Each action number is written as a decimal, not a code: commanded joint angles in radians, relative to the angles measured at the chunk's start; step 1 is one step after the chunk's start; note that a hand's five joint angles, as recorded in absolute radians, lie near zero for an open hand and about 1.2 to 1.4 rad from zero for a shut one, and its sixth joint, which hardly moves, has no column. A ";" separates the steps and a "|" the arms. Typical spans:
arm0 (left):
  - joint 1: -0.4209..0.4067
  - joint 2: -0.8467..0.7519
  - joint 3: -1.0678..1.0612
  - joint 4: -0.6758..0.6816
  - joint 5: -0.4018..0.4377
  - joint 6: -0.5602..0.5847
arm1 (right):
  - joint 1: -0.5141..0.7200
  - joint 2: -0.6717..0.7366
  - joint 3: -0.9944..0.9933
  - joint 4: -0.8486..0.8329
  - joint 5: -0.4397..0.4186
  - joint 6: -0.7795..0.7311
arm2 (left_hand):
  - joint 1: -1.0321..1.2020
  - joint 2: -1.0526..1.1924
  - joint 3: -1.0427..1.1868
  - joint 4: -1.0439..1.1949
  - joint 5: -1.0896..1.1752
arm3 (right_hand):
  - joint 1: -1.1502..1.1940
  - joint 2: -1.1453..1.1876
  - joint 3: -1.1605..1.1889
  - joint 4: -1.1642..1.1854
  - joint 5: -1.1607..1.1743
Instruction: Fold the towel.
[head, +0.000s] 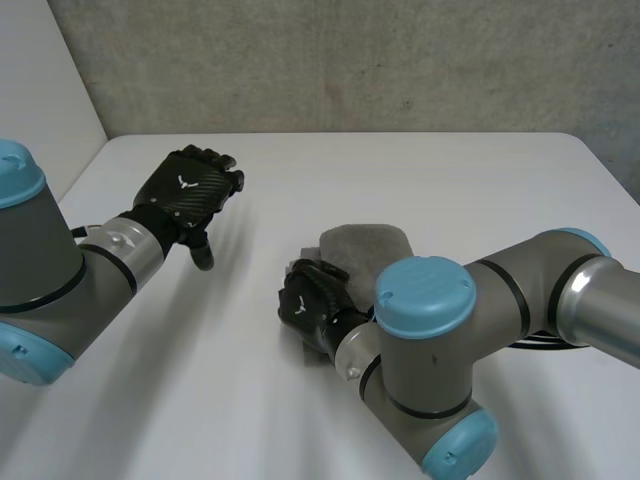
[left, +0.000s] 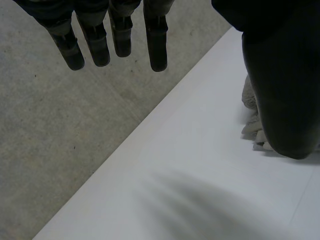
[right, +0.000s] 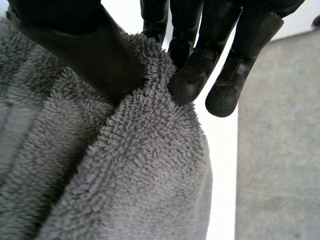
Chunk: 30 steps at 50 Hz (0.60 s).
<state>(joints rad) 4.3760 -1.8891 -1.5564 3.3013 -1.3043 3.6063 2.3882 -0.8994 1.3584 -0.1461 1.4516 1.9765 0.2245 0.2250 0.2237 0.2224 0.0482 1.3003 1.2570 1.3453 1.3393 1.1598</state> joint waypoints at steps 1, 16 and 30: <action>-0.006 0.001 0.002 0.009 -0.001 0.000 | -0.012 -0.087 0.120 -0.136 -0.158 0.001 | -0.005 -0.006 -0.004 -0.003 -0.003 | -0.139 -0.095 -0.183 -0.177 -0.172; -0.036 0.001 0.024 0.009 -0.004 -0.003 | -0.086 -0.159 0.171 -0.138 -0.178 0.153 | -0.005 -0.006 -0.004 -0.003 -0.003 | -1.126 -1.082 -1.171 -1.165 -1.160; -0.133 -0.019 0.118 0.007 -0.007 -0.106 | -0.350 -0.259 0.079 0.076 -0.117 0.841 | -0.017 -0.017 -0.016 -0.015 -0.015 | -1.126 -1.082 -1.171 -1.165 -1.160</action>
<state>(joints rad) 4.2915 -1.8931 -1.4766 3.3092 -1.3127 3.5541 2.1535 -1.1457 1.4779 -0.1841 1.3335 2.5787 0.2240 0.2241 0.2235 0.2220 0.0480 0.2315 0.2430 0.2424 0.2523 0.0630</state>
